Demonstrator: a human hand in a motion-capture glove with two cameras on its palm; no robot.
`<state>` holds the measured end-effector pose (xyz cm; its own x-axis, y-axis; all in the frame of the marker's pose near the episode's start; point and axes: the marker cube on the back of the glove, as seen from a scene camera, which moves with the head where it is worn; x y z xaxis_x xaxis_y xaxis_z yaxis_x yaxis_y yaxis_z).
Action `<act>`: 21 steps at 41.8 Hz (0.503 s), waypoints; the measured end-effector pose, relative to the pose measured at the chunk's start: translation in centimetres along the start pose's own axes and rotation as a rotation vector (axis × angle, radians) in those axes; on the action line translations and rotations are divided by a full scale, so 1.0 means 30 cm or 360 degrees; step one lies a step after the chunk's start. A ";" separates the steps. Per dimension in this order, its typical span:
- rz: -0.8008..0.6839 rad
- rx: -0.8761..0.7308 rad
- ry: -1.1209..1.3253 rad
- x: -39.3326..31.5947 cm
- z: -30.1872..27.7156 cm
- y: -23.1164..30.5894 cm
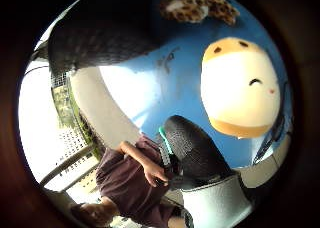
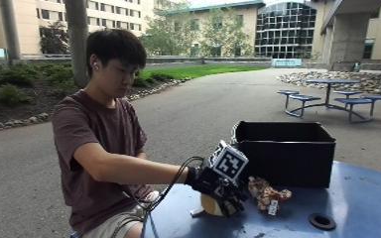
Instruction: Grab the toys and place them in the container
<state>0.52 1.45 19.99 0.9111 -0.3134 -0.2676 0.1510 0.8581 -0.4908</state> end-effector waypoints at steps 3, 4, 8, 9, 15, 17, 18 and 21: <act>0.0066 0.0037 -0.0087 -0.020 0.095 -0.049; 0.0084 0.0098 -0.0136 -0.025 0.105 -0.059; 0.0094 0.0317 -0.0268 -0.021 0.106 -0.075; 0.0085 0.0369 -0.0287 -0.019 0.103 -0.077; 0.0058 0.0654 -0.0334 -0.033 0.090 -0.111; 0.0056 0.0696 -0.0352 -0.036 0.079 -0.119; 0.0055 0.0704 -0.0362 -0.037 0.073 -0.122; 0.0053 0.0669 -0.0394 -0.036 0.043 -0.125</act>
<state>-0.53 -0.92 23.18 0.9742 -0.2206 -0.0473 0.2156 0.9720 -0.0940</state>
